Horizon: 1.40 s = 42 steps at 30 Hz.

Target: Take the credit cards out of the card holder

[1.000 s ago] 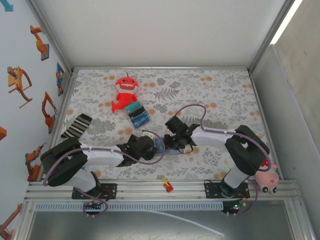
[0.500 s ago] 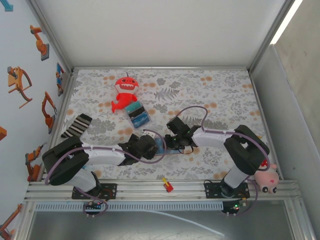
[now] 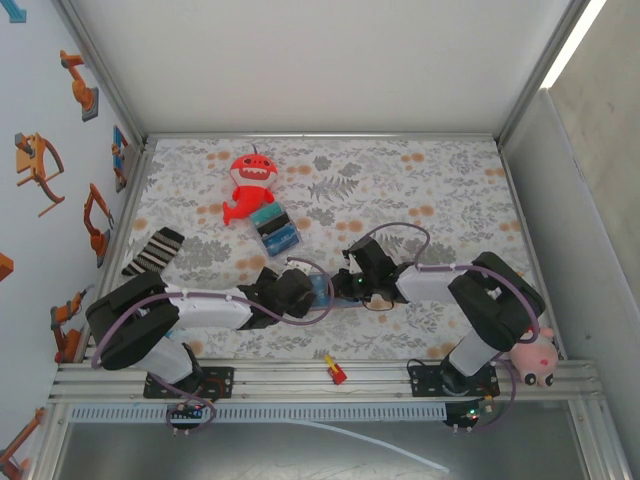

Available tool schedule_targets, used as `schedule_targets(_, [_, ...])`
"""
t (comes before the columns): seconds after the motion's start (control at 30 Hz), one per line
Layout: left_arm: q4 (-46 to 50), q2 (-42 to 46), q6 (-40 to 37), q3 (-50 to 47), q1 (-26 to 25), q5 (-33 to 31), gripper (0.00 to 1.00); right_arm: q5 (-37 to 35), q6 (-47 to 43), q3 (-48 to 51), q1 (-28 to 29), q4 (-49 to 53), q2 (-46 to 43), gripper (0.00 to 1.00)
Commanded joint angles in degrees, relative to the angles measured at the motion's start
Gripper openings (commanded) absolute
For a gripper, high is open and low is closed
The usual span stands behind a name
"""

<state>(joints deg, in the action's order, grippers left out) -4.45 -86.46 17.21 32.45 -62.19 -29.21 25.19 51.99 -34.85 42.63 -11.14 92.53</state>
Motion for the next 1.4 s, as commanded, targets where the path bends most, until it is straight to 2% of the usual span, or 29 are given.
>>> schedule_targets(0.0, [2.01, -1.77, 0.58, 1.03, -0.2, 2.01, 0.97, 5.57, 2.44, 1.66, 0.73, -7.9, 0.22, 0.14])
schedule_targets(0.37, [3.25, -1.65, 0.28, 1.56, -0.25, 1.7, 0.97, 4.88, 2.03, 3.35, -0.74, -7.26, -2.15, 0.09])
schedule_targets(0.57, [3.92, -1.59, 0.19, 1.83, -0.22, 1.57, 0.97, 4.52, 1.53, 3.74, -1.5, -6.88, -2.96, 0.0])
schedule_targets(1.37, [5.14, 0.01, -0.11, 1.47, -0.28, -0.12, 0.97, -0.34, -5.83, 0.78, -3.86, 7.12, -6.86, 0.0])
